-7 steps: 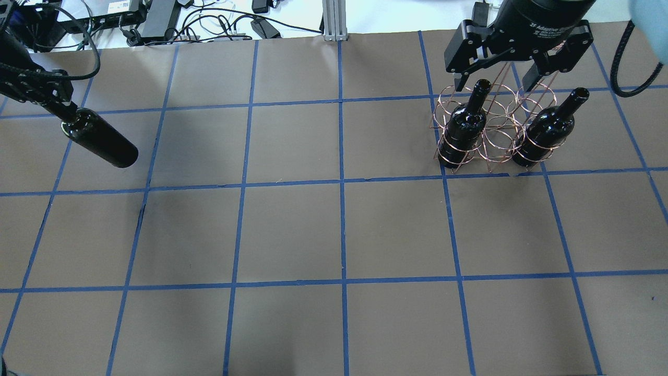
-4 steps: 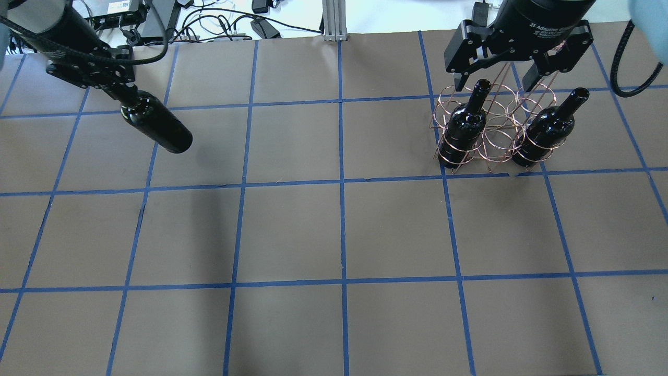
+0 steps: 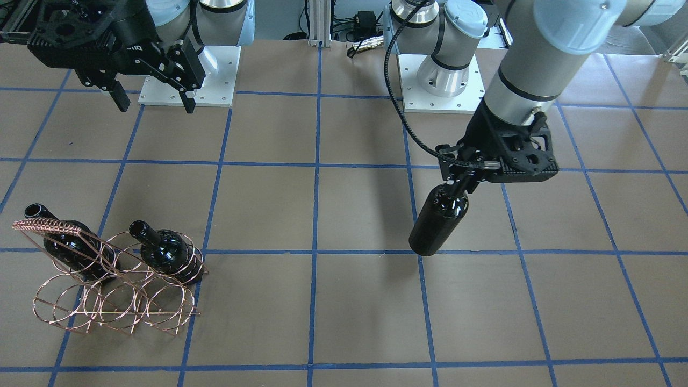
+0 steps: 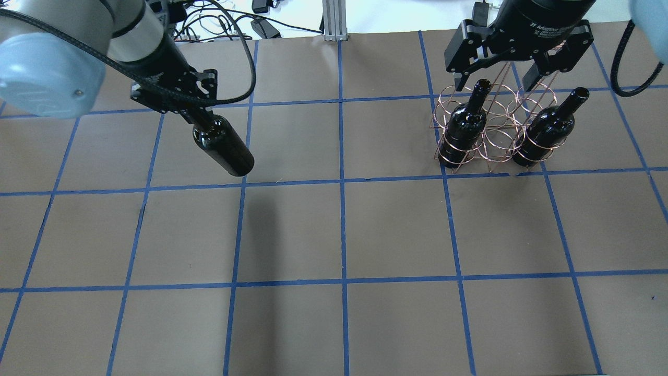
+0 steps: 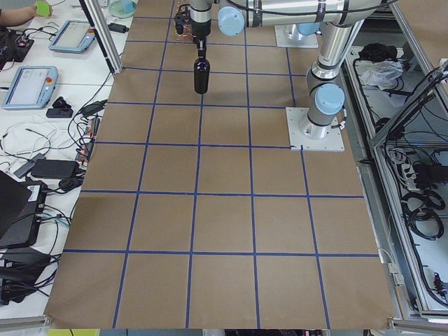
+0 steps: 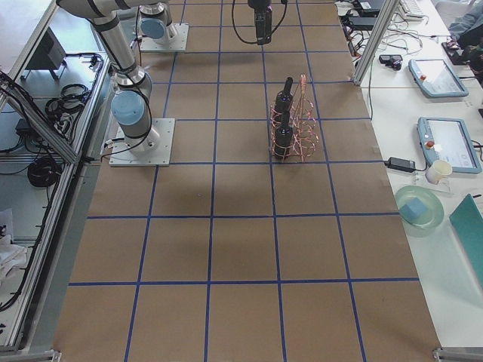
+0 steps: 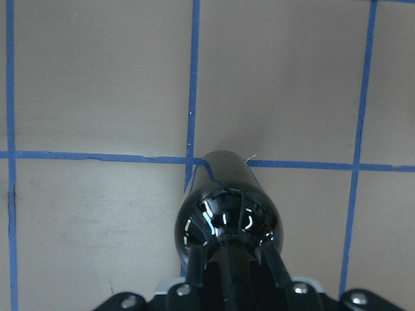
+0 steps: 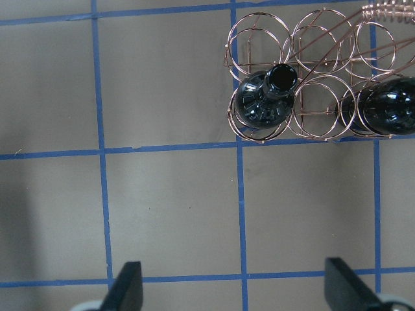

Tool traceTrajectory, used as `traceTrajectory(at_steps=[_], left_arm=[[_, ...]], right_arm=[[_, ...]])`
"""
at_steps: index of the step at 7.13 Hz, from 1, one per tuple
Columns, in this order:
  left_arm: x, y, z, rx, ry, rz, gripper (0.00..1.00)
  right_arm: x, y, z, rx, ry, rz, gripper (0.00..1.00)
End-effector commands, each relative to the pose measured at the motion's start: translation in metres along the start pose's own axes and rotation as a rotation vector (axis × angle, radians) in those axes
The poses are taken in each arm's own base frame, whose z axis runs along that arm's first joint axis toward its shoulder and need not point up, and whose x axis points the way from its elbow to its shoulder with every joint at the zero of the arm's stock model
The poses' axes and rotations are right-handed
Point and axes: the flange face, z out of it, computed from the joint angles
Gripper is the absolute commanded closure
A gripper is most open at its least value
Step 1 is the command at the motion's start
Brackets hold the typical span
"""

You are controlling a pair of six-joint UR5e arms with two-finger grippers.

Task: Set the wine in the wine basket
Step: 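Lift the bottle with the left gripper and swing it upright toward the table center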

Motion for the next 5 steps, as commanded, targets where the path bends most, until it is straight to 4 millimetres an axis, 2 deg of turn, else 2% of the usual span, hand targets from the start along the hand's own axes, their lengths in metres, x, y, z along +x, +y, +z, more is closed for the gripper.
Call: traceTrajectory(at_steps=[1, 4, 5], left_arm=[[0.016, 0.029, 0.027, -0.067, -0.001, 0.026, 1.0], [0.054, 0.052, 0.042, -0.098, -0.01, 0.107, 1.0], [0.055, 0.055, 0.043, -0.101, -0.013, 0.118, 1.0]], right_arm=[[0.0, 0.0, 0.0, 0.0, 0.0, 0.0, 0.0], [0.0, 0.0, 0.0, 0.0, 0.0, 0.0, 0.0], [0.0, 0.0, 0.0, 0.0, 0.0, 0.0, 0.0]])
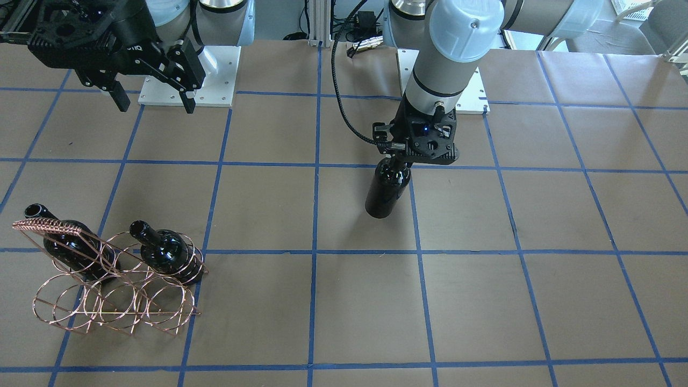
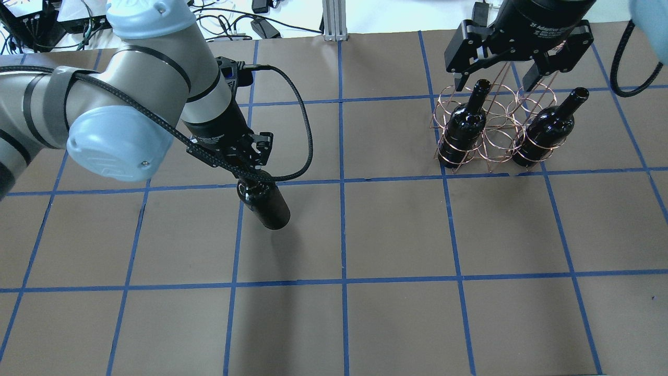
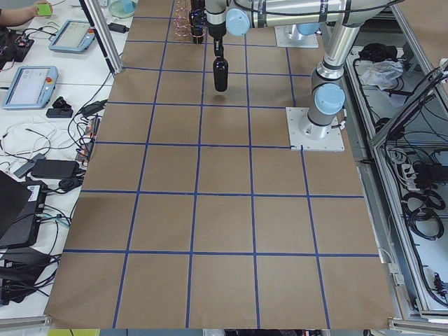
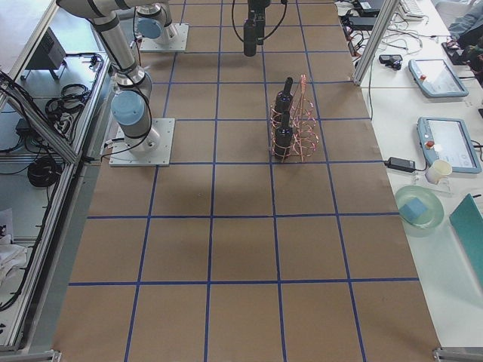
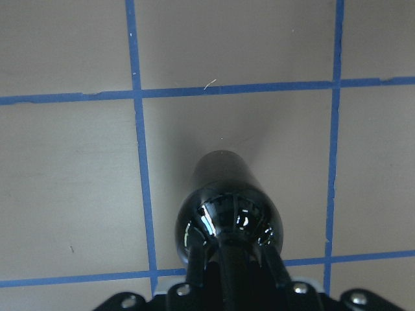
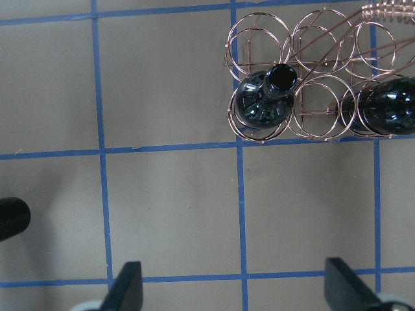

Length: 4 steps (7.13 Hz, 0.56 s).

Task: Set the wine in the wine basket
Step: 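Lift the bottle with the left gripper and swing it upright toward the table center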

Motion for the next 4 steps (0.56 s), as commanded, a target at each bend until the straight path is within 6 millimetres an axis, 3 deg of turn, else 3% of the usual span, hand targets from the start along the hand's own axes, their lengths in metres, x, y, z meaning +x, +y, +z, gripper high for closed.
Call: traceTrajectory(at_steps=[1, 4], left_arm=[[0.007, 0.006, 0.012, -0.026, -0.005, 0.022, 1.0], [0.008, 0.012, 0.028, -0.059, -0.005, 0.022, 1.0]], right_arm=[[0.0, 0.0, 0.0, -0.002, 0.0, 0.0, 0.0], [0.0, 0.0, 0.0, -0.002, 0.0, 0.0, 0.0]])
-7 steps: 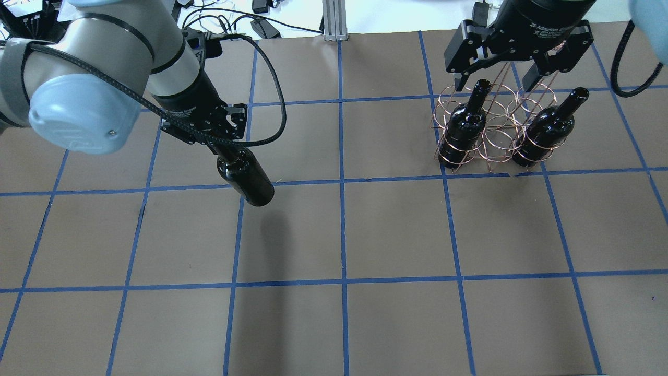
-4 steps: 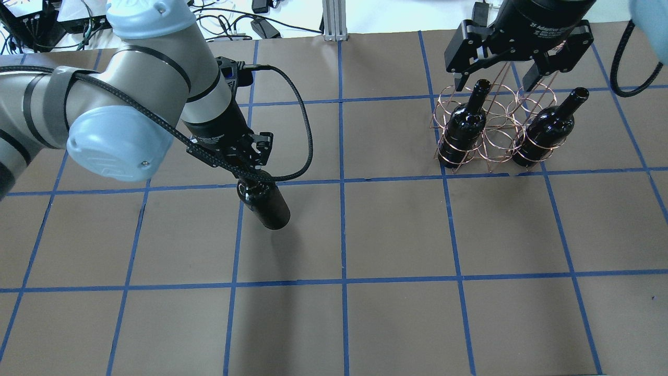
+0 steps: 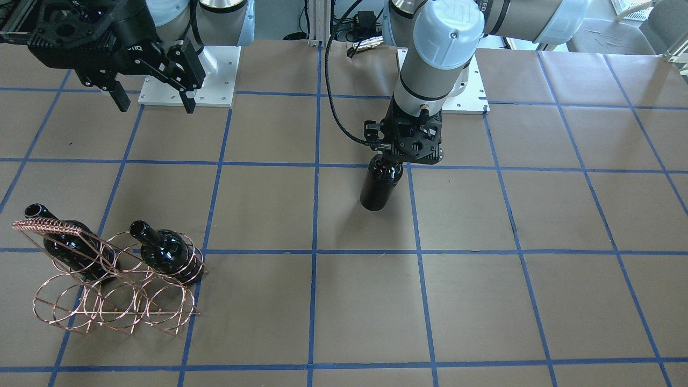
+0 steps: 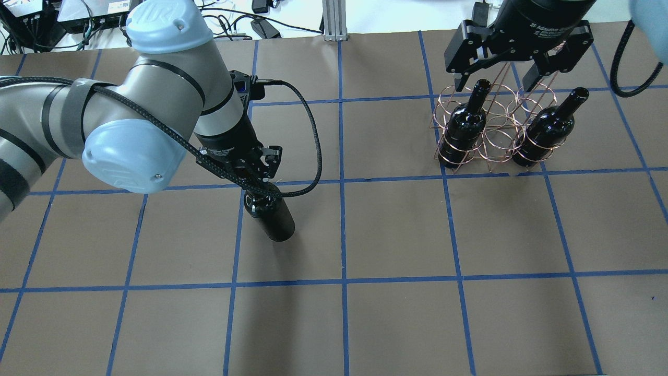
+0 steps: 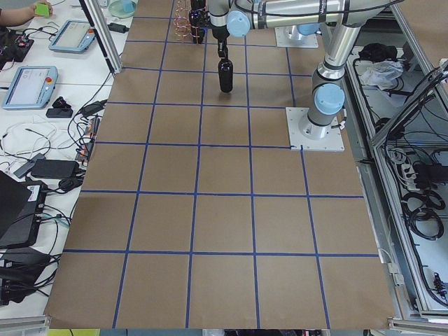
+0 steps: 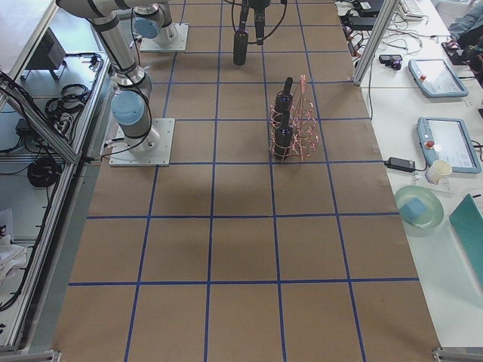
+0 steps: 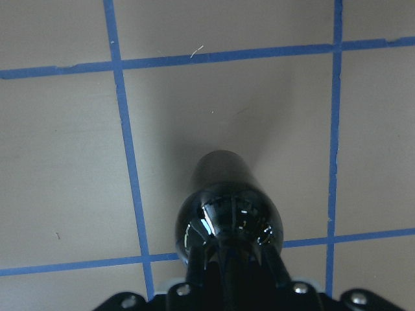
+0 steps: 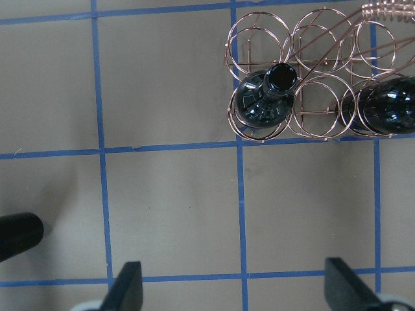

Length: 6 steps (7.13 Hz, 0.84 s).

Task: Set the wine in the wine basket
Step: 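Lift the bottle with the left gripper and swing it upright toward the table center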

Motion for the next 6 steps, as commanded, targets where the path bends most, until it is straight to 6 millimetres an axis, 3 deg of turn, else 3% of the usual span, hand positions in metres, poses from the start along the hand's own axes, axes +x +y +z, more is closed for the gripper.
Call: traceTrajectory(at_steps=[1, 6], left_arm=[[0.001, 0.001, 0.003, -0.007, 0.001, 0.0, 1.0], [0.017, 0.009, 0.004, -0.008, -0.007, 0.031, 1.0]], right_arm=[[0.0, 0.0, 0.0, 0.0, 0.0, 0.0, 0.0], [0.0, 0.001, 0.002, -0.006, 0.001, -0.004, 0.0]])
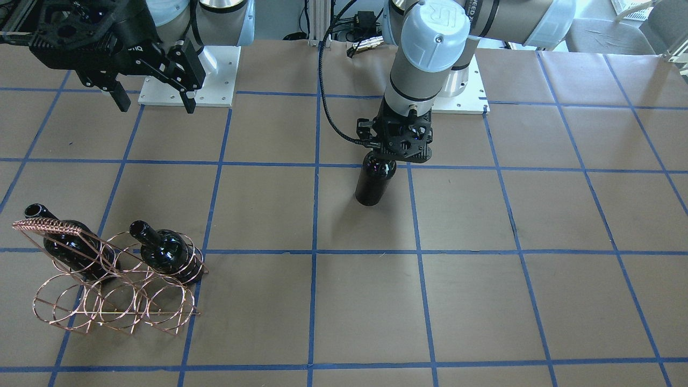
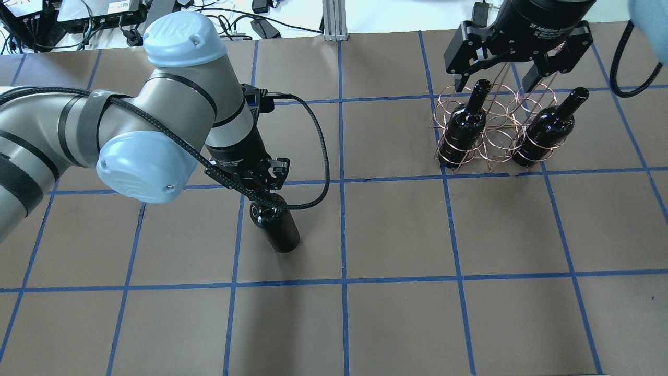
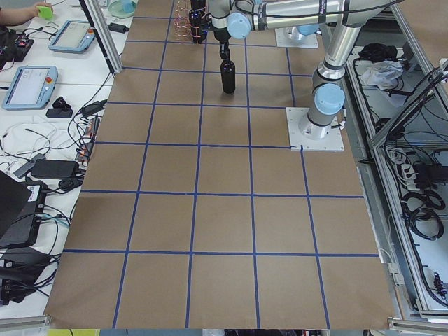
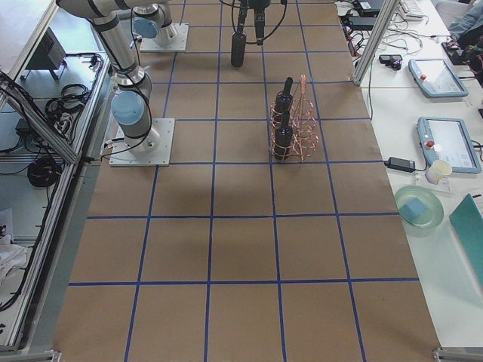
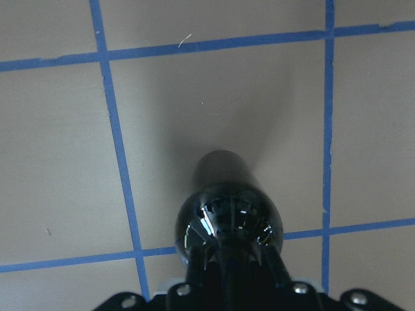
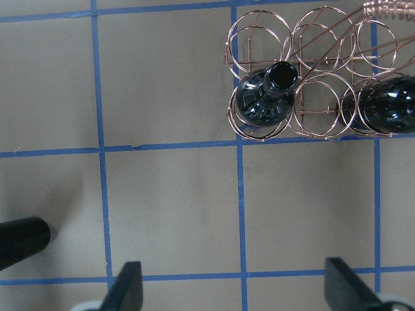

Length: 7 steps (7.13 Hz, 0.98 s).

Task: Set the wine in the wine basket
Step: 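Set the bottle upright on the table, open the left gripper and withdraw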

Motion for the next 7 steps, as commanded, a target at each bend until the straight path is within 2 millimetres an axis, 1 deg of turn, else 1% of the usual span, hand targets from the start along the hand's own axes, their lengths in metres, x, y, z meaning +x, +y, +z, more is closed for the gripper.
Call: traceTrajectory(at_steps=[1, 2, 3, 4, 5, 6, 7], left_arm=[[0.003, 0.002, 0.002, -0.007, -0.006, 0.015, 1.0], [0.003, 0.001, 0.006, -0.024, -0.005, 0.015, 1.0], [0.004, 0.002, 0.006, -0.031, 0.003, 0.009, 0.63], [0.004, 0.002, 0.006, -0.03, 0.005, 0.006, 0.21], [0.005, 0.002, 0.003, -0.023, 0.011, 0.006, 0.02], [0.005, -0.001, -0.007, 0.001, 0.014, 0.005, 0.0], [-0.001, -0.01, -0.035, 0.056, 0.015, -0.006, 0.0]], right_arm=[[0.0, 0.0, 0.001, -0.002, 0.0, -0.003, 0.0], [0.0, 0.0, 0.001, -0.002, 0.0, -0.003, 0.0], [0.0, 0.0, 0.001, -0.002, 0.0, -0.003, 0.0], [0.0, 0.0, 0.002, -0.004, 0.0, -0.003, 0.0], [0.0, -0.001, 0.002, -0.002, 0.0, -0.003, 0.0], [0.0, -0.001, 0.002, -0.002, 0.0, -0.003, 0.0], [0.0, -0.001, 0.002, -0.002, 0.0, -0.003, 0.0]])
